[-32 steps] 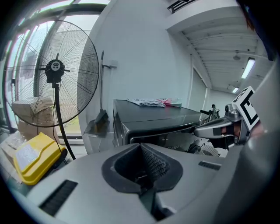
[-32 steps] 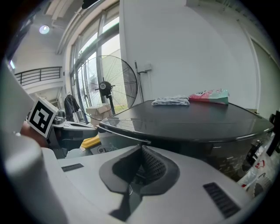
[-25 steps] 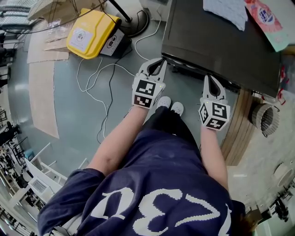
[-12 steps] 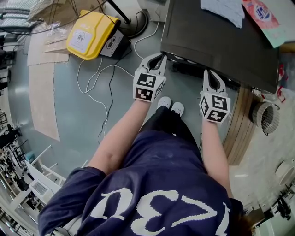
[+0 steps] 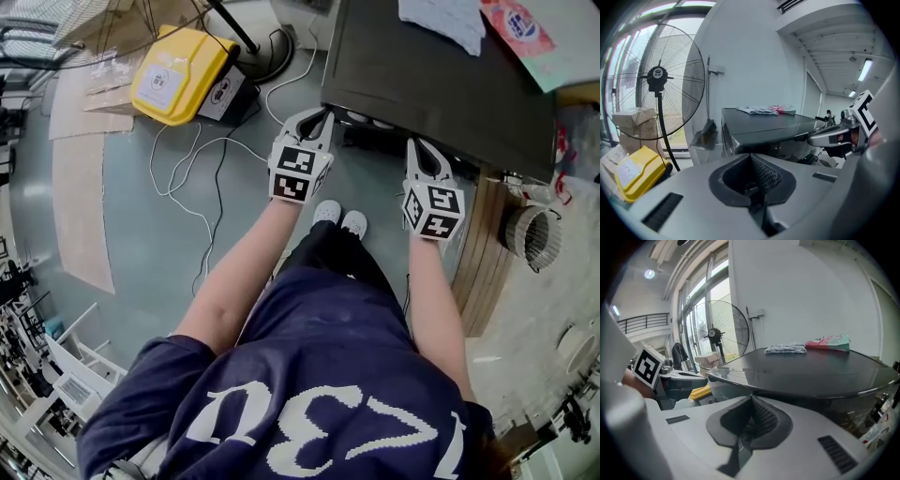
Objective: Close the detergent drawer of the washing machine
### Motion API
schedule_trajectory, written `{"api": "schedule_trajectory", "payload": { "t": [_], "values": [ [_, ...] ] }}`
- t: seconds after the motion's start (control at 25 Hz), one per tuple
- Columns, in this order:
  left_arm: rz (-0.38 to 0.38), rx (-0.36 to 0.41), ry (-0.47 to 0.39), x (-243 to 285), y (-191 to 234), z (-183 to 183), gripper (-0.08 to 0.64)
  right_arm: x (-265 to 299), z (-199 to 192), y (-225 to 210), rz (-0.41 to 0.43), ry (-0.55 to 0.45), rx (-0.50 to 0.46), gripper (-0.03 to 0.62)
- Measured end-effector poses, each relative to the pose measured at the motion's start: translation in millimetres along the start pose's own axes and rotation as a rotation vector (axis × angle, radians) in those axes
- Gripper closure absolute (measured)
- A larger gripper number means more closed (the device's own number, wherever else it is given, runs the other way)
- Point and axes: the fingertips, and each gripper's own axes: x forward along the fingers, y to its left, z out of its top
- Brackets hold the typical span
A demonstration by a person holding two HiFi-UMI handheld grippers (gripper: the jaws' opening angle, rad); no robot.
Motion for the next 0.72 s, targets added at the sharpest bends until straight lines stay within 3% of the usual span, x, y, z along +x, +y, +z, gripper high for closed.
{"api": "schedule_trajectory", "payload": {
  "t": [0.32,0.6,0.72],
  "values": [
    [-0.011,0.014,-0.072,-37,-11,32,0.54,-39,44,11,0.052,-0.105,-0.062,0.575],
    [0.011,0.023,-0.185,-77,-13,95,0.54,-92,107,27,0.053,-0.236,-0.161,0.577],
    [0.025,0.045,-0.229,-97,-18,122,0.54,-118,138,35,0.064,-0.313,-0.153,0.577]
  ]
}}
